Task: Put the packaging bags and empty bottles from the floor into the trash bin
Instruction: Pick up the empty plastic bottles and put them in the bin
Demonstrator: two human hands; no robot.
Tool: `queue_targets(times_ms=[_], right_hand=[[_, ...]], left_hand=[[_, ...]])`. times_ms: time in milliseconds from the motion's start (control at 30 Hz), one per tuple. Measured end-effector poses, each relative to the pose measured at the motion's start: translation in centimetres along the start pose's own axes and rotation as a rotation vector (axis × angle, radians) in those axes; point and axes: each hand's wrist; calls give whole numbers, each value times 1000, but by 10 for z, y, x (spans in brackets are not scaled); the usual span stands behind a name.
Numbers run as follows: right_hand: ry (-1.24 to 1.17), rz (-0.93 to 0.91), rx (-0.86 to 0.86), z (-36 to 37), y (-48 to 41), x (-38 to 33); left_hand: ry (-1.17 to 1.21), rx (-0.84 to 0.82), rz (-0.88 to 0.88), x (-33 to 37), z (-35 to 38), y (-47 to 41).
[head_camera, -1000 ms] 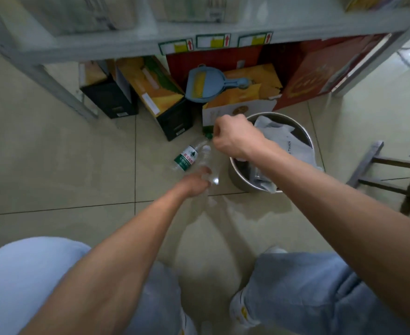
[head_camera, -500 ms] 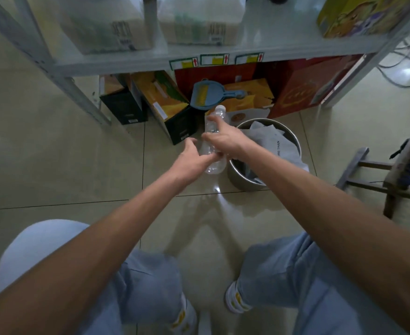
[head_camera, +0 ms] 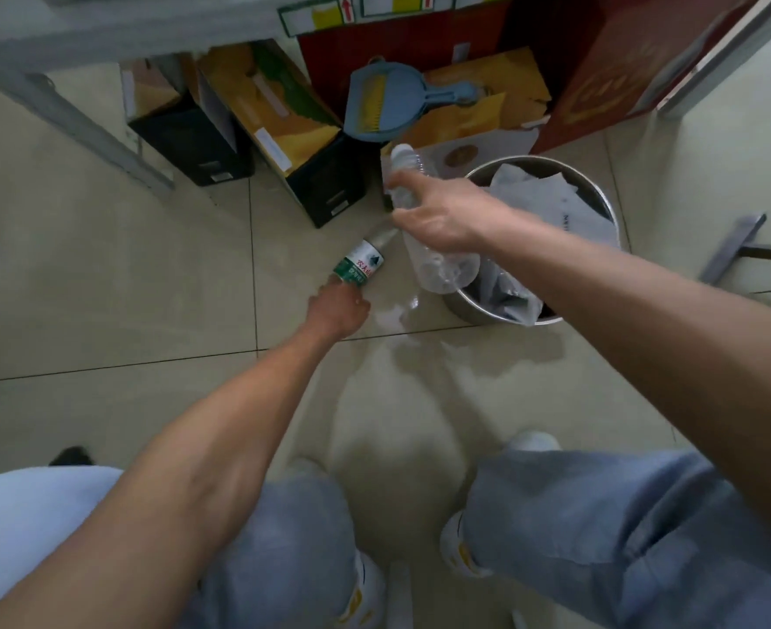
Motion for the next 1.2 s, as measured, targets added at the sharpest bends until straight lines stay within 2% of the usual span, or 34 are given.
queue_targets(times_ms=[167, 300, 433, 533, 667, 767, 833, 967, 1067, 1200], right_hand=[[25, -54, -38, -3, -10, 8], [-28, -86, 2, -20, -6, 10], [-17, -100, 28, -30, 1, 7], [5, -107, 9, -27, 1, 8], [74, -101, -64, -26, 2, 6], [104, -86, -83, -36, 8, -1], [78, -83, -57, -43, 12, -6], [51, -38, 20, -55, 25, -15], [-31, -23, 60, -55, 35, -23], [-263, 17, 143, -54, 58, -32]], left_hand=[[-295, -43, 89, 21, 37, -57], [-389, 18, 21, 22, 41, -84], [-223, 38, -70, 10, 32, -107], [-118, -144, -89, -18, 41, -122], [-61, -239, -112, -36, 46, -92], [-10, -273, -63, -17, 10, -55], [108, -269, -81, -2, -31, -34], [479, -257, -124, 24, -117, 28], [642, -191, -73, 39, -164, 85], [803, -164, 60, 57, -184, 147]])
Point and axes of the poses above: each hand's wrist, its own y-axis away from the middle knuckle, its own z-axis out of the palm, x = y × z, and after that the axes turned 13 degrees about -z, right-handed
